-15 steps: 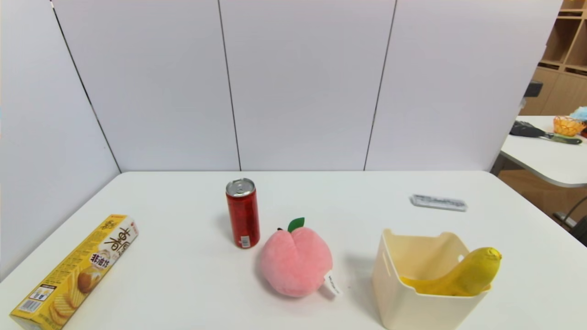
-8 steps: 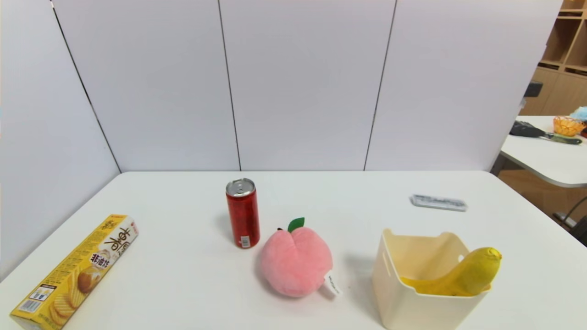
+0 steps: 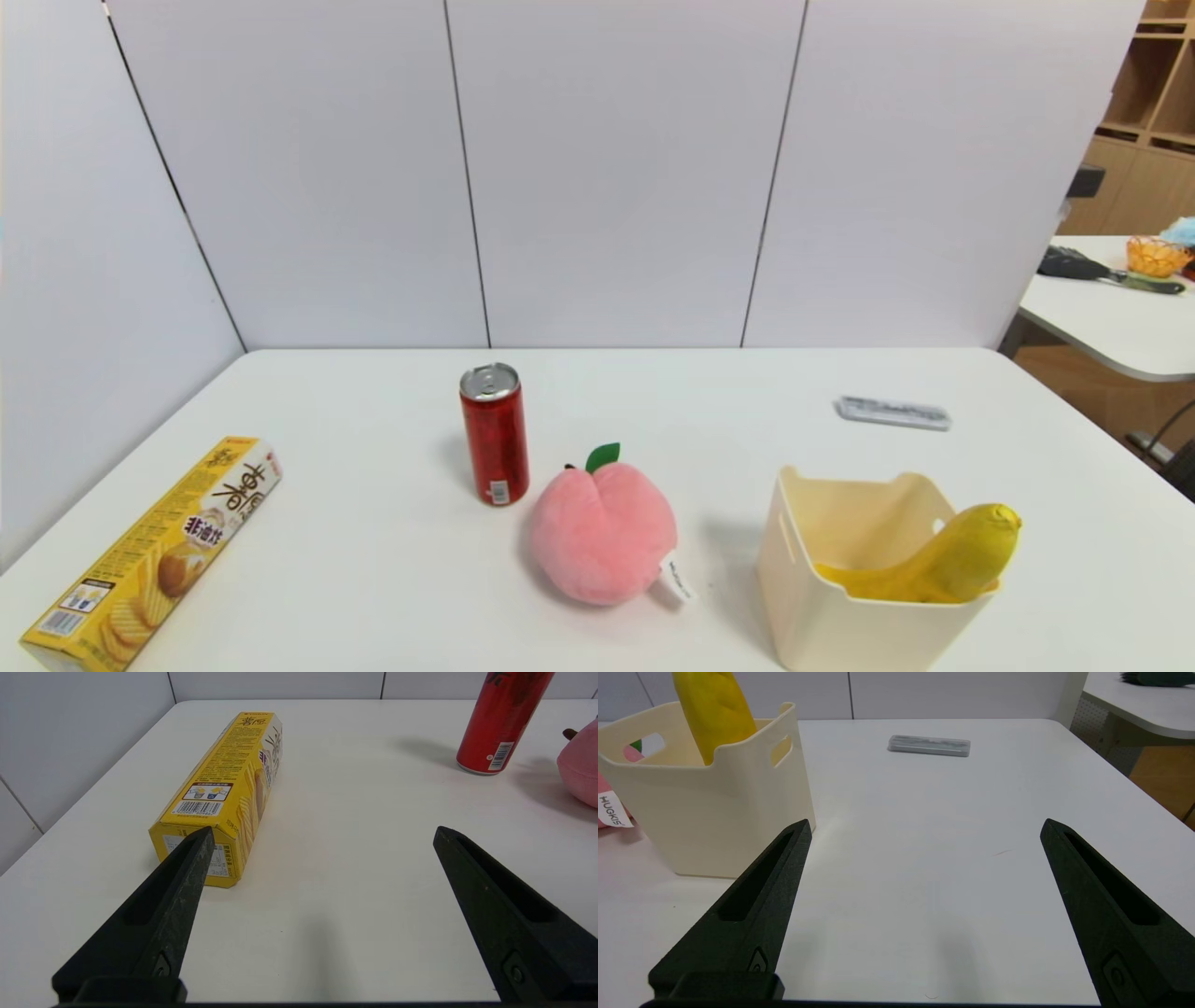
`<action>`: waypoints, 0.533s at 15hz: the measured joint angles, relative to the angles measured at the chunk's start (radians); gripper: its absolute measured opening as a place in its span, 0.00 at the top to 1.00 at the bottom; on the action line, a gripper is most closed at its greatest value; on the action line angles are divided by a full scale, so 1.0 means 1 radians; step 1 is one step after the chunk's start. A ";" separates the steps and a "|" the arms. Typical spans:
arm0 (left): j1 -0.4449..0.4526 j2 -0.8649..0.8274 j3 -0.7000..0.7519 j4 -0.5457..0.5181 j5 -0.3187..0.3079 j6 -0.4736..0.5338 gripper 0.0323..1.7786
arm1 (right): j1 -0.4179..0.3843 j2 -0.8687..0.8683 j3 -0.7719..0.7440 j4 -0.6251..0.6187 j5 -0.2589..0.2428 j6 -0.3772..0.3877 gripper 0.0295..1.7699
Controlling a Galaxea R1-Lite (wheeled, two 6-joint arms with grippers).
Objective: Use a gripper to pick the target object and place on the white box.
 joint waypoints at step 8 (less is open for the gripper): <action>0.000 0.000 0.000 0.000 0.000 0.000 0.05 | 0.000 0.000 -0.006 0.012 -0.001 -0.005 0.04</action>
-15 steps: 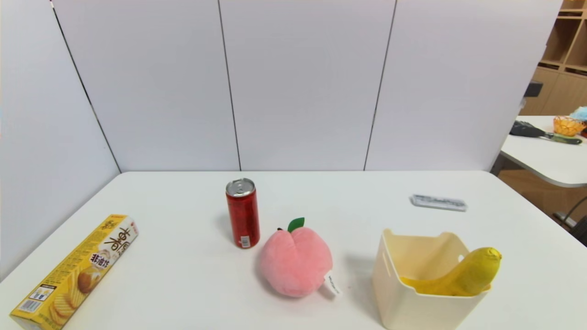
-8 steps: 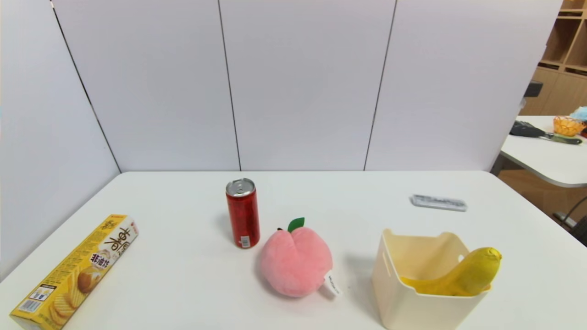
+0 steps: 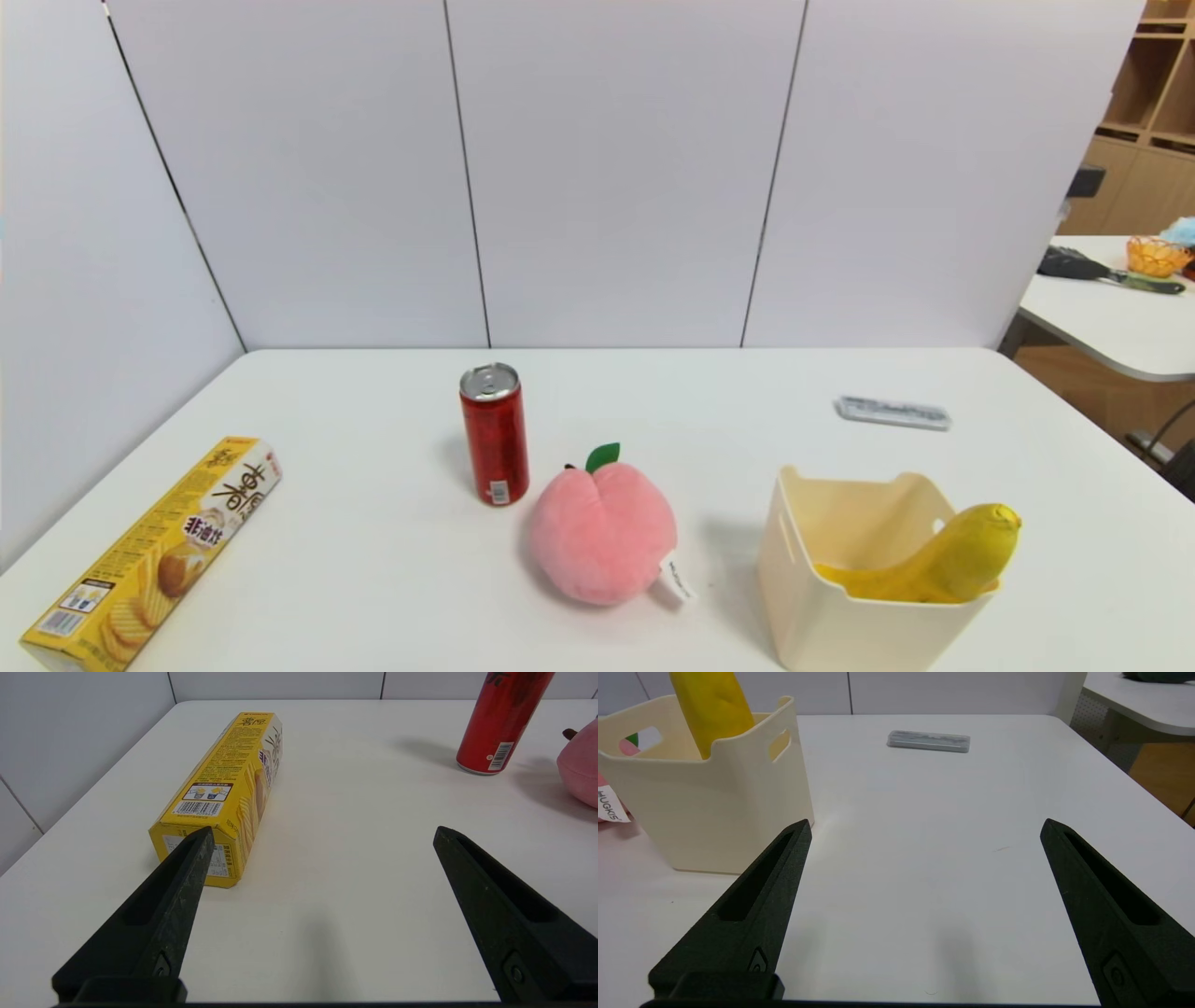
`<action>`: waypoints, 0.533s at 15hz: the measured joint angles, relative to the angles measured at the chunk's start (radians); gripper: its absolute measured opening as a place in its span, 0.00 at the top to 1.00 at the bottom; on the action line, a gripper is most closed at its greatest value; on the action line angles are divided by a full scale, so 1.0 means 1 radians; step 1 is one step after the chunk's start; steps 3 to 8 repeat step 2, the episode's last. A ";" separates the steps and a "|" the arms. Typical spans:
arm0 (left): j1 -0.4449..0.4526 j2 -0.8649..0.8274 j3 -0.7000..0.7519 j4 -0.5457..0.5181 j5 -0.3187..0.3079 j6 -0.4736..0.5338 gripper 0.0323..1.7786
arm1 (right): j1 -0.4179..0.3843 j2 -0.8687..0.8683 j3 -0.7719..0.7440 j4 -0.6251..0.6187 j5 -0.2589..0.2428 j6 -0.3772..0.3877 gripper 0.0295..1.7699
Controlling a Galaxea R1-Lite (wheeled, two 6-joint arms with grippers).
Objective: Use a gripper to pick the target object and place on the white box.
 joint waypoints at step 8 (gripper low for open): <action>0.000 0.000 0.000 0.000 0.001 0.000 0.05 | 0.000 0.000 0.004 -0.014 0.001 0.002 0.04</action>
